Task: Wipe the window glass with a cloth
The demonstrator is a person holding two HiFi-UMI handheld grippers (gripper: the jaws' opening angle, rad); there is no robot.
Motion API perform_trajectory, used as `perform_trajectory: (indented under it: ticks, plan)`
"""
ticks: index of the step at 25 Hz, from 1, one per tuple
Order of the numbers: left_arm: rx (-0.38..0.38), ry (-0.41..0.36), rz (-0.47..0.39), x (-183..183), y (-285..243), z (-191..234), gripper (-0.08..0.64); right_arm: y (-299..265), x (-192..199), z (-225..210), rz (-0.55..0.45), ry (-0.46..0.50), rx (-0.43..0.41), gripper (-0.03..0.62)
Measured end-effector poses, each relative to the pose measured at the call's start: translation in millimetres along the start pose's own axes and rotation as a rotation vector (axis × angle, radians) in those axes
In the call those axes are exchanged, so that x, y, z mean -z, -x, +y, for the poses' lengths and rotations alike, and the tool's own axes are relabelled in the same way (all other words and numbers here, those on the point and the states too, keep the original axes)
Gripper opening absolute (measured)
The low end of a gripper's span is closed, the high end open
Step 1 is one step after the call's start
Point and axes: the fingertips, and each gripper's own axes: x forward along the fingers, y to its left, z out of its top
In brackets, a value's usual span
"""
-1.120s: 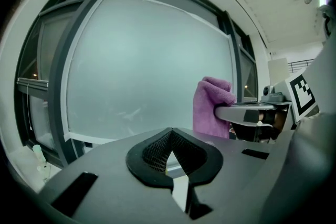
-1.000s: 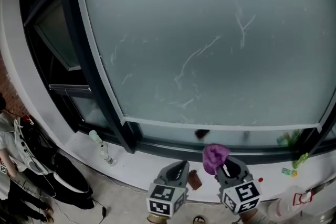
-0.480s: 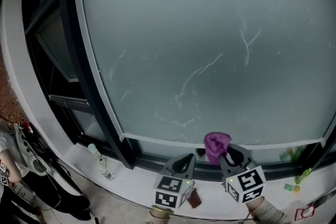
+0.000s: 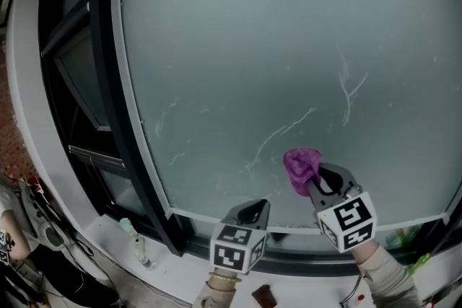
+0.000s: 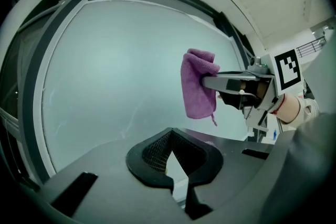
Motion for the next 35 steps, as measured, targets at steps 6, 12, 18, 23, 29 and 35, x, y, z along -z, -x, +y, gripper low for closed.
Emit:
perform_trajectory:
  ticks: [6,12,18,23,29,35]
  plan:
    - [0.008,-0.005,-0.013,-30.7,-27.6,34.5,0.005,-57.6,-44.3,-35.9,-0.013,0.181,0.026,0.061]
    - [0.031,-0.018,-0.023,-52.0,-50.9,54.6,0.005,-106.6,-89.2,-76.3,-0.003,0.367,0.106,0.061]
    - [0.052,-0.031,-0.019,-57.5,-70.1,65.1,0.005,-136.8,-143.4,-118.9,-0.011,0.56,0.229,0.061]
    - [0.06,-0.033,-0.018,-59.5,-81.5,73.0,0.005,-155.8,-188.6,-143.1,-0.01,0.733,0.348,0.061]
    - [0.08,-0.049,-0.007,-54.4,-90.9,74.3,0.005,-175.0,-222.8,-157.7,0.039,0.979,0.51,0.061]
    - [0.095,-0.049,0.011,-48.9,-94.6,76.5,0.005,-189.3,-234.5,-150.4,0.062,1.197,0.609,0.061]
